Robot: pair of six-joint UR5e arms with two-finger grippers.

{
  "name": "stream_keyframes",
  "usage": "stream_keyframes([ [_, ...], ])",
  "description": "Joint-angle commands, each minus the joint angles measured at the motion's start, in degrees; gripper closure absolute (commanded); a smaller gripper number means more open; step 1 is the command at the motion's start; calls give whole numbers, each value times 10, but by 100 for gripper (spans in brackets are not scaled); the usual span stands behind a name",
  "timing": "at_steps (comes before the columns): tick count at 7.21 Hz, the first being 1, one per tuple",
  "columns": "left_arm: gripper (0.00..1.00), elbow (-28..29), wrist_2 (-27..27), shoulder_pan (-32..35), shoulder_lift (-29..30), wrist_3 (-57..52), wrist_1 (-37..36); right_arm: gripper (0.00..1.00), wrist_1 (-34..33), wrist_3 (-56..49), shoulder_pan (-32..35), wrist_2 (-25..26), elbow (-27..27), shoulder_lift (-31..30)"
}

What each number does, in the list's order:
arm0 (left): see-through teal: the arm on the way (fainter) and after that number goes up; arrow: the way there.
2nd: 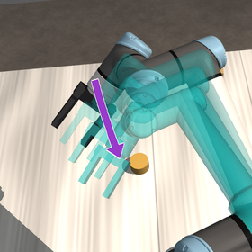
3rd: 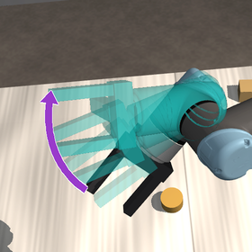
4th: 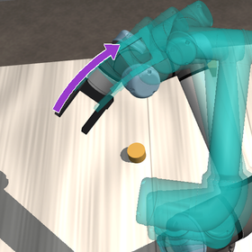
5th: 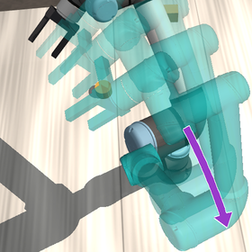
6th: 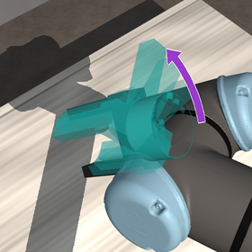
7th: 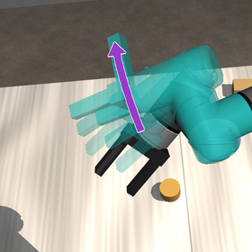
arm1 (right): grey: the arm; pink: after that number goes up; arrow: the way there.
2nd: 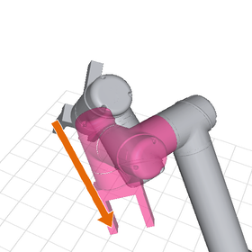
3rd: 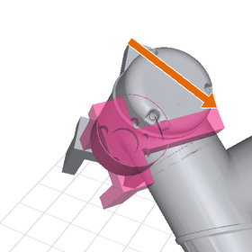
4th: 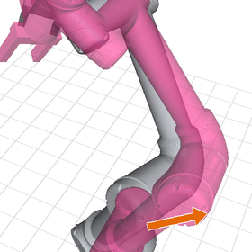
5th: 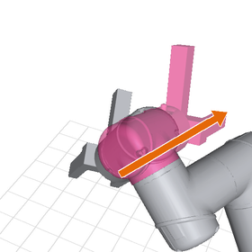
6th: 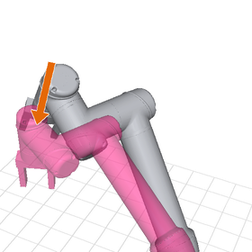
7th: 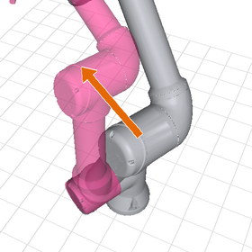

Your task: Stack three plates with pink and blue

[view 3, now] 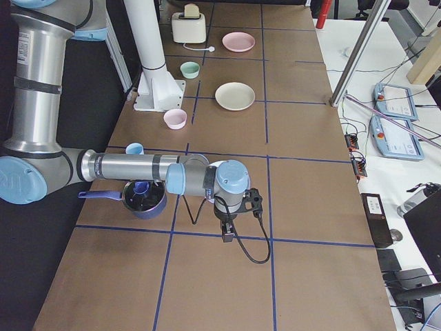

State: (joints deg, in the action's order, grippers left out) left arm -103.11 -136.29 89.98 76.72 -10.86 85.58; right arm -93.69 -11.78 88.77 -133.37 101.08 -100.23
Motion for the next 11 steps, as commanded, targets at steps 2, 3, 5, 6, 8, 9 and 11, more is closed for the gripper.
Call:
stream_keyframes([
  [2, 0, 14, -1, 0, 25, 8, 128, 0, 0, 0, 0, 0, 0, 3],
  [3, 0, 19, -4, -2, 26, 28, 130, 0, 0, 0, 0, 0, 0, 3],
  [5, 0, 32, -4, -68, 21, 133, 208, 0, 0, 0, 0, 0, 1, 3],
  [6, 0, 52, -1, -123, 22, 244, 282, 0, 0, 0, 0, 0, 2, 3],
  [8, 0, 115, 61, -216, 26, 464, 467, 0, 0, 0, 0, 0, 1, 3],
  [9, 0, 130, 96, -271, 39, 534, 498, 0, 0, 0, 0, 0, 1, 3],
  [11, 0, 164, 108, -324, 65, 581, 510, 0, 0, -1, 0, 0, 0, 3],
])
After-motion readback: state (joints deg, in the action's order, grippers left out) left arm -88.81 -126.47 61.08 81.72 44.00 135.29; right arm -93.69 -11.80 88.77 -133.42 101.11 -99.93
